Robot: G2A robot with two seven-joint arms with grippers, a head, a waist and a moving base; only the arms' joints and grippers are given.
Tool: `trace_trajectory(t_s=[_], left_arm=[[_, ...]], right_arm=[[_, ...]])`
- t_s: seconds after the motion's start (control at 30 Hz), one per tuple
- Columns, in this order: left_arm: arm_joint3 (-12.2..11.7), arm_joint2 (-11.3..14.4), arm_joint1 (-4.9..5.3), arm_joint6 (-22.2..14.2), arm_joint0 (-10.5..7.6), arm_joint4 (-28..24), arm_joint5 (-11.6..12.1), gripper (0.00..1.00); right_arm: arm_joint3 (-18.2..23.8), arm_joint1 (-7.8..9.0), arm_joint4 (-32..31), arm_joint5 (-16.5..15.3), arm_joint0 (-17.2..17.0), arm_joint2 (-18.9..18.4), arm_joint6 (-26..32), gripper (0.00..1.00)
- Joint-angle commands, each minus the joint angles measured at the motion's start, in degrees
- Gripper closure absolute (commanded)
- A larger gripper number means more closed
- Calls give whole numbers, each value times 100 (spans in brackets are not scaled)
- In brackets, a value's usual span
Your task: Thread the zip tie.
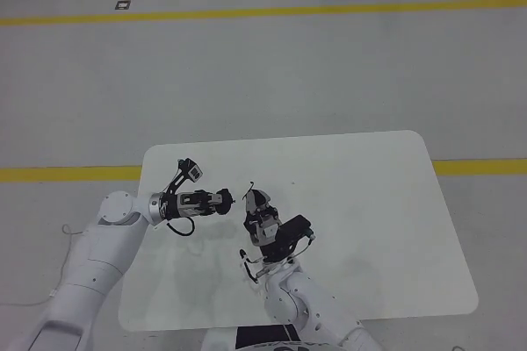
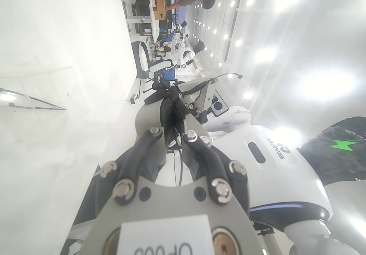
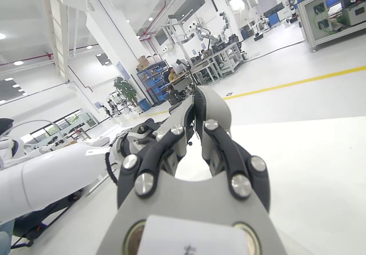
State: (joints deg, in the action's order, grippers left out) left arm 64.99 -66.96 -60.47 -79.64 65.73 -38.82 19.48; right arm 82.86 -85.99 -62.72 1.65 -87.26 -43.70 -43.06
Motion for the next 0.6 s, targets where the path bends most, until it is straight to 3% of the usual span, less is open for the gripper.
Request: trace_trajectory(t_s=[0.0, 0.17, 0.57], left_arm=[[0, 0, 0, 0, 0, 0, 0, 100], [0, 0, 0, 0, 0, 0, 0, 100], [0, 0, 0, 0, 0, 0, 0, 100]], right_arm=[[-40, 20, 47, 41, 51, 76, -40, 100], [-129, 73, 174, 212, 181, 273, -74, 100], [-53, 78, 78, 251, 170, 242, 1, 100]])
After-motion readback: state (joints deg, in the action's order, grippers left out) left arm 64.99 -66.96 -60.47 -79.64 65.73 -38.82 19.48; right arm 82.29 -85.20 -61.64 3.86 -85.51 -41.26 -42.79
